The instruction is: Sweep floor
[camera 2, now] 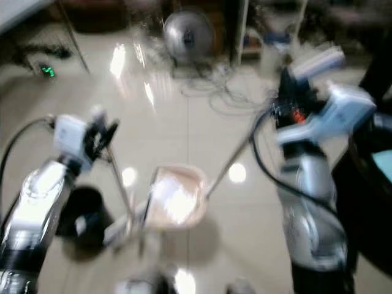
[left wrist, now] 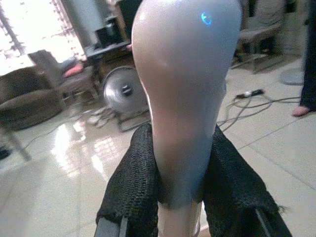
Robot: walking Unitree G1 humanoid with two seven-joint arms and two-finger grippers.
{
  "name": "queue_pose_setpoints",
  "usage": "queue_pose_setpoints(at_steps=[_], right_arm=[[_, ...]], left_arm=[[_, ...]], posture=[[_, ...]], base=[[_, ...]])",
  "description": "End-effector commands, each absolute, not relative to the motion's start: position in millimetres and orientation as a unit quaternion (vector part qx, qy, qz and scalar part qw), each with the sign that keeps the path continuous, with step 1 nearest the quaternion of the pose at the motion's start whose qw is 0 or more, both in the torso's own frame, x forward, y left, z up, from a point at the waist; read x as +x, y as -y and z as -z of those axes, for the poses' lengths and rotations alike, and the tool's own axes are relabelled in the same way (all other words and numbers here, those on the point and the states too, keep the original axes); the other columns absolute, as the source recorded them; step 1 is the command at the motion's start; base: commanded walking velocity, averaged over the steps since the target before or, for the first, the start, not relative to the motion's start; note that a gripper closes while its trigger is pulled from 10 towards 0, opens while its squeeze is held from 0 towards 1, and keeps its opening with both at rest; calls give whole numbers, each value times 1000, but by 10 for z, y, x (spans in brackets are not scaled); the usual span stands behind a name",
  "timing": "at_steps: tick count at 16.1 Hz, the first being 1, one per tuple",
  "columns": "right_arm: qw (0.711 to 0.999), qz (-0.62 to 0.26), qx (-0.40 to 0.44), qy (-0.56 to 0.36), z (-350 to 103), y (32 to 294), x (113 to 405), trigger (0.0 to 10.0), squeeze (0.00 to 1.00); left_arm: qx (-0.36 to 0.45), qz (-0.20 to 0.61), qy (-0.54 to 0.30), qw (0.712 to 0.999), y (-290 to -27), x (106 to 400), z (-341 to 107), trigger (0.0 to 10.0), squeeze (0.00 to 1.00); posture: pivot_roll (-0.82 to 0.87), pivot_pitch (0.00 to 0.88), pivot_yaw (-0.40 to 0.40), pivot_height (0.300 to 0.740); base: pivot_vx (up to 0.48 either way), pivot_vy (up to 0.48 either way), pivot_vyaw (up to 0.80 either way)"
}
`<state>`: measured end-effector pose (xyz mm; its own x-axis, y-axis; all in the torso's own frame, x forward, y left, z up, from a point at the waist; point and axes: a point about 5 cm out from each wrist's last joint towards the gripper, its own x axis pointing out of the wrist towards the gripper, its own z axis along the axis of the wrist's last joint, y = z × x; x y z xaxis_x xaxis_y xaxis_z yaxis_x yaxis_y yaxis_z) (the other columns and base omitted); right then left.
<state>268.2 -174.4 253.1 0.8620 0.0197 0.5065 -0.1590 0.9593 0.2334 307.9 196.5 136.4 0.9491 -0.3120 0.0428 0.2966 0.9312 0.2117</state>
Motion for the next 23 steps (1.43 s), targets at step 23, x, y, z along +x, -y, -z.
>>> queue_pose_setpoints(at_steps=[23], right_arm=[[949, -12, 183, 258, -2866, 1928, 2778, 10000, 0]], left_arm=[[127, 127, 13, 984, -1842, 2819, -1442, 10000, 0]], posture=[[-9, 0, 58, 740]], base=[[134, 0, 438]])
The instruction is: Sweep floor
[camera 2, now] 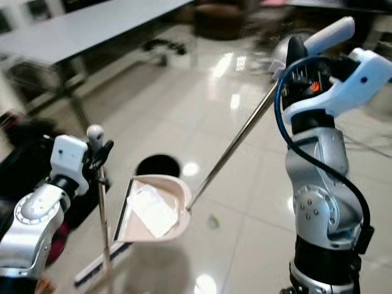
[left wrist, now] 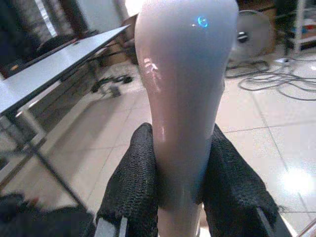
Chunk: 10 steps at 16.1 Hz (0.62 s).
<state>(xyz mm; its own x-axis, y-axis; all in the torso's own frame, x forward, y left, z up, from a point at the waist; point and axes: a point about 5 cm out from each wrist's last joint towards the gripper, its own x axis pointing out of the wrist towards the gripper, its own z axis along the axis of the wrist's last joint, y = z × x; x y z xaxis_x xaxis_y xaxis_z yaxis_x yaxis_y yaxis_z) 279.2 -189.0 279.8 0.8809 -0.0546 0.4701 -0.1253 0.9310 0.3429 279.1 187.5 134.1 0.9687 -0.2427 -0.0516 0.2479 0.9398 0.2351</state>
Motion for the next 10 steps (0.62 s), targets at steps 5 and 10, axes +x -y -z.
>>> queue_pose_setpoints(at_steps=[5, 10], right_arm=[[952, -17, 170, 252, -2870, 1924, 2807, 10000, 0], [955, -29, 163, 247, -2885, 1886, 2841, 10000, 0]], left_arm=[[116, 124, 14, 985, -1788, 2849, -1418, 10000, 0], [112, 114, 13, 987, -1818, 2831, -1393, 10000, 0]], posture=[[-11, 0, 47, 740], [-9, 0, 29, 740]], base=[[365, 0, 0], [392, 0, 0]])
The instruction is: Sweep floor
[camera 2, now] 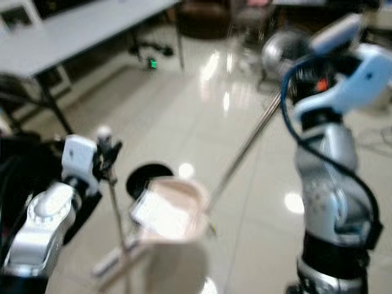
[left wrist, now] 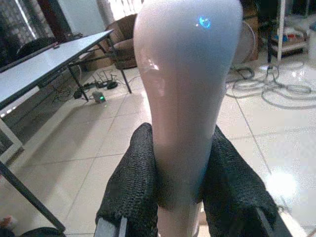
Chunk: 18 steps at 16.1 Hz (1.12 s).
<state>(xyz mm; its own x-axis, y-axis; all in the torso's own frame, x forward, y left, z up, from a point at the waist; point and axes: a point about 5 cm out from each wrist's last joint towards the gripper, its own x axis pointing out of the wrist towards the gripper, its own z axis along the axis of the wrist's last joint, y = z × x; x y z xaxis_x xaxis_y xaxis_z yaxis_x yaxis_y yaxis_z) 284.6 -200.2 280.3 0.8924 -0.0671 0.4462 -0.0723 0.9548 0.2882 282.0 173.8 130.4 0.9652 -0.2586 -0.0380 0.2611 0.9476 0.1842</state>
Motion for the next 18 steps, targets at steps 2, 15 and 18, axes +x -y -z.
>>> queue_pose_setpoints(at_steps=[2, 15, 18], right_arm=[[954, -35, 171, 245, -2891, 1868, 2863, 10000, 0], [948, -26, 197, 249, -2830, 1920, 2919, 10000, 0], [946, -33, 199, 255, -2887, 1886, 2942, 10000, 0]], left_arm=[[114, 101, 15, 988, -1853, 2818, -1390, 10000, 0], [146, 89, 48, 984, -1926, 2601, -1806, 10000, 0], [146, 86, 31, 985, -1937, 2613, -1643, 10000, 0]], posture=[[3, 0, 9, 740], [172, 0, 51, 740], [129, 0, 45, 740]], base=[[398, 0, 0], [433, 0, 0], [460, 0, 0]])
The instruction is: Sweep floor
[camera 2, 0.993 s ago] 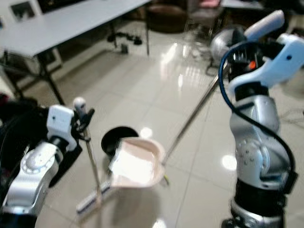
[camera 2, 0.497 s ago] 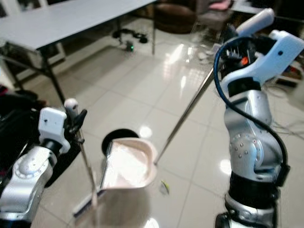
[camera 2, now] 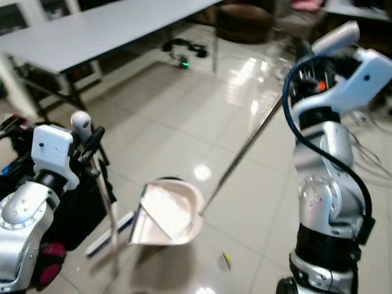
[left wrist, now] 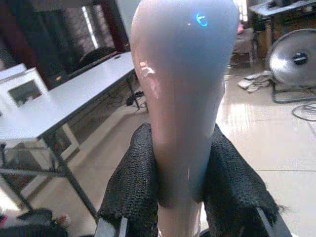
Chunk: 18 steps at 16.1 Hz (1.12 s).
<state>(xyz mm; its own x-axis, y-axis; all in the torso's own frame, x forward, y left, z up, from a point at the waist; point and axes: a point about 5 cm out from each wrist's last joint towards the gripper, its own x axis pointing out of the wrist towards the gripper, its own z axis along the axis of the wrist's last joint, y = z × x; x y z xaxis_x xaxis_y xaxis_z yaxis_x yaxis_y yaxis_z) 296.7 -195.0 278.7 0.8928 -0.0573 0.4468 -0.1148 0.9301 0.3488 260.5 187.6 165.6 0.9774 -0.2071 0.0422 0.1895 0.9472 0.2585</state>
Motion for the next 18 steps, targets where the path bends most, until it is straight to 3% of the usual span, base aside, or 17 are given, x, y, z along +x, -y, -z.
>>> queue_pose_setpoints(at_steps=[1, 7, 15, 18], right_arm=[[945, -36, 198, 256, -2900, 1878, 2951, 10000, 0], [945, -26, 199, 260, -2903, 1934, 2956, 10000, 0], [946, -13, 199, 257, -2842, 2000, 2941, 10000, 0], [946, -7, 163, 280, -2870, 1993, 2950, 10000, 0]], left_arm=[[144, 83, 24, 986, -1947, 2620, -1602, 10000, 0], [144, 77, -4, 987, -2013, 2586, -1453, 10000, 0], [146, 100, -11, 984, -1969, 2640, -1337, 10000, 0], [147, 100, -4, 984, -1951, 2651, -1358, 10000, 0]], posture=[[117, 0, 41, 740], [94, 0, 35, 740], [72, 0, 33, 740], [80, 0, 28, 740]], base=[[461, 0, 0], [459, 0, 485], [0, 0, 0], [0, 0, 0]])
